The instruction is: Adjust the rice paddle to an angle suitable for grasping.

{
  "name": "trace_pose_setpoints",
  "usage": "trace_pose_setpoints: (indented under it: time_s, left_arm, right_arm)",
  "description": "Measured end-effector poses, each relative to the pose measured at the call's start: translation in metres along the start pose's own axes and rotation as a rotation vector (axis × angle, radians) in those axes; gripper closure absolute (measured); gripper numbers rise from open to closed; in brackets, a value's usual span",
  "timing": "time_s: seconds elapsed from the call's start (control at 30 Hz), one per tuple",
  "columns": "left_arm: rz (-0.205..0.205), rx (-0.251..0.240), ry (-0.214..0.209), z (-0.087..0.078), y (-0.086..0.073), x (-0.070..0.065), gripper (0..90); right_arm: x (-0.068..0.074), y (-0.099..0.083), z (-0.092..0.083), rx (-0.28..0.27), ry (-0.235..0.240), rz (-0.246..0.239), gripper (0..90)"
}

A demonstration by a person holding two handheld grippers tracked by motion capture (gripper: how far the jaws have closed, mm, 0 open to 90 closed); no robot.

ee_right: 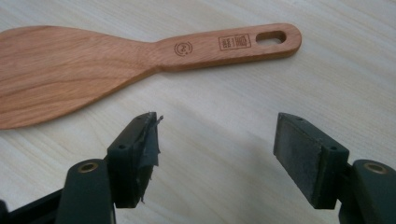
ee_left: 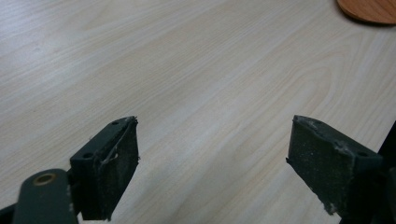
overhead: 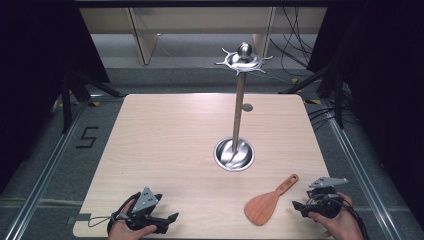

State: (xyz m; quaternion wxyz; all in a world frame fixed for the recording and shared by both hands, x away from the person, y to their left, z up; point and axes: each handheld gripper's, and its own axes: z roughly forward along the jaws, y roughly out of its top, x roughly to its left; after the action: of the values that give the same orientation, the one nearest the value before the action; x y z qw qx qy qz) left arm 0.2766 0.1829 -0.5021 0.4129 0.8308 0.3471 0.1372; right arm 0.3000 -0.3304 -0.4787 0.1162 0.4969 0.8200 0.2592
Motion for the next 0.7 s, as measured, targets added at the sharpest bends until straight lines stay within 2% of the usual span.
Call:
trace_pose_setpoints:
  time_s: [0.03,0.07,0.1,0.13,0.27,0.3,0.33,0.37,0.4,0.43,0.47,0.5,0.53,0.57,0.6,0.63,0.67,0.7]
  left_arm:
    - [0.002,0.0,0.001,0.0,0.0,0.0,15.8]
    - [-0.03,0.0,0.0,0.0,-0.001,-0.002,15.8]
    - [-0.026,0.005,-0.005,0.0,-0.001,-0.002,15.8]
    - [-0.005,0.01,-0.008,0.0,0.0,-0.001,15.8]
    - [-0.007,0.003,-0.003,0.0,0.0,-0.001,15.8]
    - [-0.002,0.005,-0.002,0.0,0.0,0.0,15.8]
    - [-0.018,-0.003,-0.005,0.0,-0.001,-0.001,15.8]
    - [-0.018,-0.003,-0.005,0.0,-0.001,-0.001,15.8]
    - [-0.011,0.005,-0.005,0.0,-0.001,-0.001,15.8]
    - [-0.006,0.005,-0.002,0.0,0.0,0.0,15.8]
    - [0.003,0.004,0.004,0.0,0.0,0.0,15.8]
    - [0.018,0.011,0.003,0.0,0.0,0.001,15.8]
    - [0.005,0.01,0.003,0.0,-0.001,0.001,15.8]
    - [-0.025,-0.008,-0.003,0.001,-0.001,-0.002,15.8]
    - [-0.02,-0.009,0.001,0.001,-0.001,-0.001,15.8]
    - [-0.022,-0.01,0.001,0.001,-0.001,-0.001,15.8]
    - [-0.021,-0.003,-0.003,0.0,-0.001,-0.001,15.8]
    - [-0.023,-0.006,-0.001,0.001,-0.002,-0.002,15.8]
  right_arm:
    - [0.0,0.0,0.0,-0.004,-0.005,0.006,31.9]
    - [0.0,0.0,0.0,0.001,-0.001,0.005,31.9]
    - [0.0,0.0,0.001,0.002,0.001,0.005,31.9]
    - [-0.002,0.001,0.001,0.006,0.04,0.001,31.9]
    - [-0.002,0.002,0.003,0.006,0.053,0.005,31.9]
    - [0.001,0.002,0.003,0.012,0.056,0.033,31.9]
    - [-0.004,0.005,0.003,0.027,0.084,-0.008,32.7]
    - [-0.004,0.005,0.003,0.027,0.084,-0.008,32.7]
    - [-0.002,0.005,0.005,0.007,0.052,0.001,33.3]
    - [-0.001,0.006,0.004,0.021,0.011,-0.001,34.7]
    - [0.0,0.006,0.006,0.003,0.012,-0.006,38.4]
    - [-0.001,0.008,0.005,0.017,0.015,-0.027,42.3]
    - [-0.001,0.008,0.005,0.02,0.017,-0.037,43.7]
    - [-0.001,0.009,0.006,0.019,0.013,-0.041,48.0]
    - [-0.001,0.011,0.007,0.026,0.002,-0.058,54.5]
    - [-0.001,0.011,0.007,0.026,0.002,-0.058,54.5]
    - [-0.002,0.011,0.008,0.009,0.003,-0.06,58.7]
    - [-0.003,0.013,0.007,0.03,-0.002,-0.072,62.0]
